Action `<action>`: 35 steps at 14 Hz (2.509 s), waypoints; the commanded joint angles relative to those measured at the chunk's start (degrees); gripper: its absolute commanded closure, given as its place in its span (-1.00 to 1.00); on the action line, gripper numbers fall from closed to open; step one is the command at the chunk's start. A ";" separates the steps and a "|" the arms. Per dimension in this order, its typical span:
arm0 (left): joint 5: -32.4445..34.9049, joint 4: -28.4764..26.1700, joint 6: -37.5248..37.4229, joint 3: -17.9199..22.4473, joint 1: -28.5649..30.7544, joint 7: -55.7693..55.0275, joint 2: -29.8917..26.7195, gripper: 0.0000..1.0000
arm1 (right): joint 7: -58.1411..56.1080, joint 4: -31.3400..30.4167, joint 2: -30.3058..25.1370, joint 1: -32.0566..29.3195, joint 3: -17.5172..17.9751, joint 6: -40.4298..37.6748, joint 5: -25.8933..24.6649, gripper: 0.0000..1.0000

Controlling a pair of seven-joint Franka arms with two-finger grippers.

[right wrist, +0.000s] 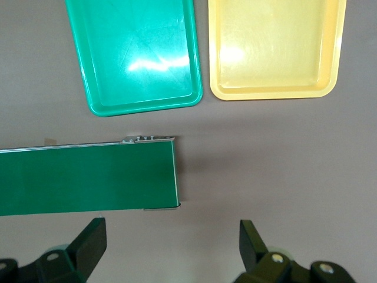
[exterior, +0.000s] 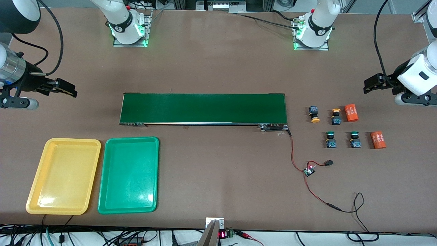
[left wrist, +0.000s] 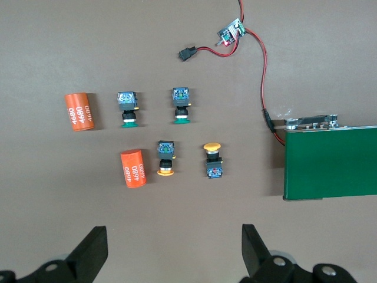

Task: Sort buttons by color to trays
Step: 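Reach the left gripper down and grasp the yellow-capped button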

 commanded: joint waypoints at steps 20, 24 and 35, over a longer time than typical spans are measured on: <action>1.33 -13.64 13.24 -1.51 0.82 -0.82 6.70 -1.00 | -1.33 0.56 2.99 0.41 0.18 -1.01 0.31 -1.00; 1.33 -23.67 26.79 -5.55 0.73 -8.98 7.31 -1.00 | -7.75 -0.05 4.31 1.20 0.27 -7.06 0.67 -1.00; 1.86 -41.71 58.56 -5.73 0.73 -8.30 15.14 -0.76 | -1.33 -8.99 -0.25 3.40 0.27 -3.30 0.40 -1.00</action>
